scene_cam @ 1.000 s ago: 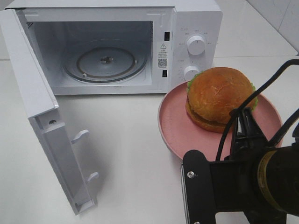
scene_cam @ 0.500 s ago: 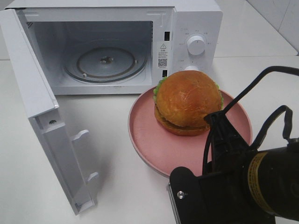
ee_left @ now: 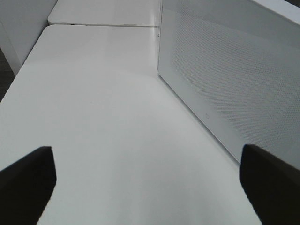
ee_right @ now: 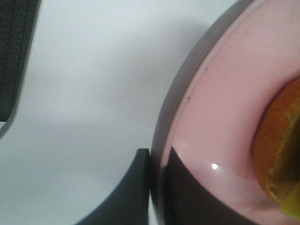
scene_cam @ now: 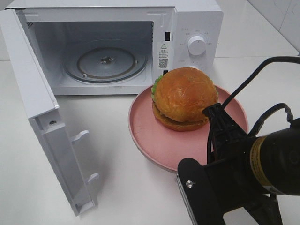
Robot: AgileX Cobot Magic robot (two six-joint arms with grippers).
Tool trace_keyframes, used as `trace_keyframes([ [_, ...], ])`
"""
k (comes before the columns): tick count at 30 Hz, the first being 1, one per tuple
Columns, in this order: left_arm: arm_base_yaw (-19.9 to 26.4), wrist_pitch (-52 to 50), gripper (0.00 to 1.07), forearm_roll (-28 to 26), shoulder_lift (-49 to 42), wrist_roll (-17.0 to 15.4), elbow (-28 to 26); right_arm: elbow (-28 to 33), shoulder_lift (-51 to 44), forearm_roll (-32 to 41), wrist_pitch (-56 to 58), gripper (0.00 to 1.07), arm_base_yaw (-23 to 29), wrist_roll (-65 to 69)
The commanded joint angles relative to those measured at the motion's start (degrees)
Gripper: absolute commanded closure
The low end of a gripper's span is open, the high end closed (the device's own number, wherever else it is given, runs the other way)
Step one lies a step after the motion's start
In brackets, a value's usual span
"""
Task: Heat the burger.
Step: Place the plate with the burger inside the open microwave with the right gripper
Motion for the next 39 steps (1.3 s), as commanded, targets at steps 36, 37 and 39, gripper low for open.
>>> trace_keyframes([
  [36, 0.2, -0.8, 0.04, -0.2, -1.3, -0.2, 0.2, -13.7, 13.7, 32.4, -13.3, 1.07, -16.2, -52.9],
  [37, 0.2, -0.8, 0.04, -0.2, -1.3, -0.2, 0.2, -15.0, 14.9, 33.2, -12.8, 1.07, -16.9, -53.7],
  [39, 0.2, -0.8, 0.04, -0.2, -1.3, -0.2, 0.2, -16.3, 16.1, 34.2, -12.3, 1.07, -17.6, -54.8],
])
